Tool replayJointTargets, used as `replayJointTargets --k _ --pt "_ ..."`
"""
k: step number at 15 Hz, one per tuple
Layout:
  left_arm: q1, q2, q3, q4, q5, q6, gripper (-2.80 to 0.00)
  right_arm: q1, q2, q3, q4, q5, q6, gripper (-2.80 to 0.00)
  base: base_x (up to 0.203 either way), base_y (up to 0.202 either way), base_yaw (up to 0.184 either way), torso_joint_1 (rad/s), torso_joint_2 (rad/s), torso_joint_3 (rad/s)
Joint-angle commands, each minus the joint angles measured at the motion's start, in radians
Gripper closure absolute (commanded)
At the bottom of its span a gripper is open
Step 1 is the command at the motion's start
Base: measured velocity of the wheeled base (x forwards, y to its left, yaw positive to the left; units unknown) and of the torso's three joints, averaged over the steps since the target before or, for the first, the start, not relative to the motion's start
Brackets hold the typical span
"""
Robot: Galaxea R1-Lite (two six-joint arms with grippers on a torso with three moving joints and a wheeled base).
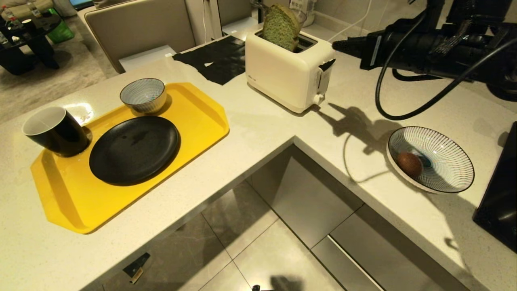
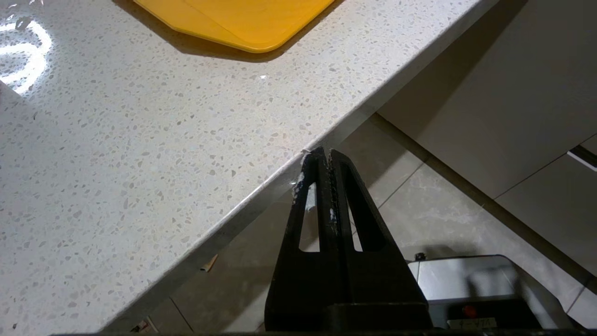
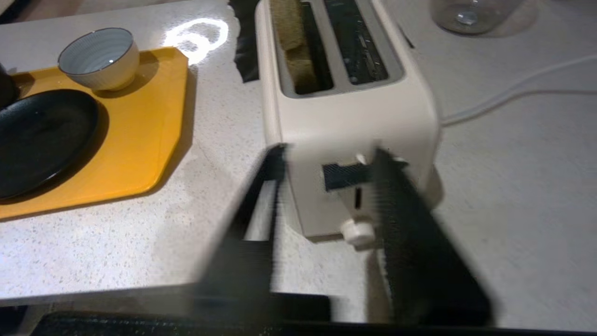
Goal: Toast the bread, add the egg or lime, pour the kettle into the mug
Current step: Use a bread toaster
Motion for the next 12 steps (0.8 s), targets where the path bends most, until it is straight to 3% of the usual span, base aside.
replayJointTargets --k 1,6,12 --pt "0.0 0.001 0.0 0.0 0.0 0.001 0.0 -0.012 -0.085 0.035 0.022 -0.015 0.008 0.0 0.0 0.0 0.0 0.0 0.0 0.0" --pt "0.0 0.001 0.0 0.0 0.0 0.001 0.0 0.039 -0.078 0.066 0.165 -0.138 0.099 0.0 0.0 0.0 0.0 0.0 0.0 0.0" --pt "0.0 0.001 0.0 0.0 0.0 0.001 0.0 0.07 0.092 0.017 0.079 -0.183 0.171 0.0 0.0 0.0 0.0 0.0 0.0 0.0"
